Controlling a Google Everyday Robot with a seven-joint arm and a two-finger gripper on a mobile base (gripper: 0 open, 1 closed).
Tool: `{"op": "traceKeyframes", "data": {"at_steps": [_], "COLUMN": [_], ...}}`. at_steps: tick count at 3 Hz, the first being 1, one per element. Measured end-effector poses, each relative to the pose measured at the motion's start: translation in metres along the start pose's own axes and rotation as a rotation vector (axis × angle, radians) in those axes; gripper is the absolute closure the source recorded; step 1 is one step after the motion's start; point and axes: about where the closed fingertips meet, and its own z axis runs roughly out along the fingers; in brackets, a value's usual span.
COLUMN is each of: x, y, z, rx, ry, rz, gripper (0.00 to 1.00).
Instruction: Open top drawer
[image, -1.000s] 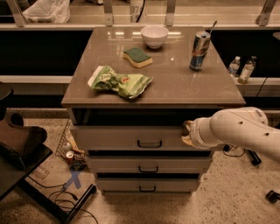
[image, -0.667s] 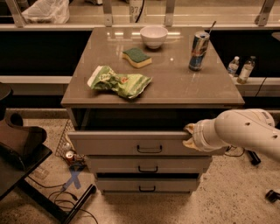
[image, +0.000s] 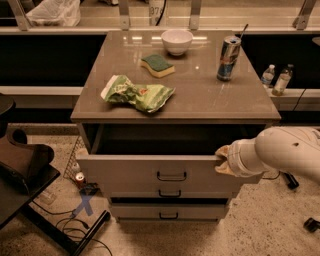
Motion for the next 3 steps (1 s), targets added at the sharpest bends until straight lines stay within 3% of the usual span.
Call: {"op": "traceKeyframes", "data": {"at_steps": [3], "x": [0.0013], "y": [0.0024], "z": [-0.0003], "rx": [-0.008], "ry": [0.004], "rz": [-0.001], "gripper": [1.00]}}
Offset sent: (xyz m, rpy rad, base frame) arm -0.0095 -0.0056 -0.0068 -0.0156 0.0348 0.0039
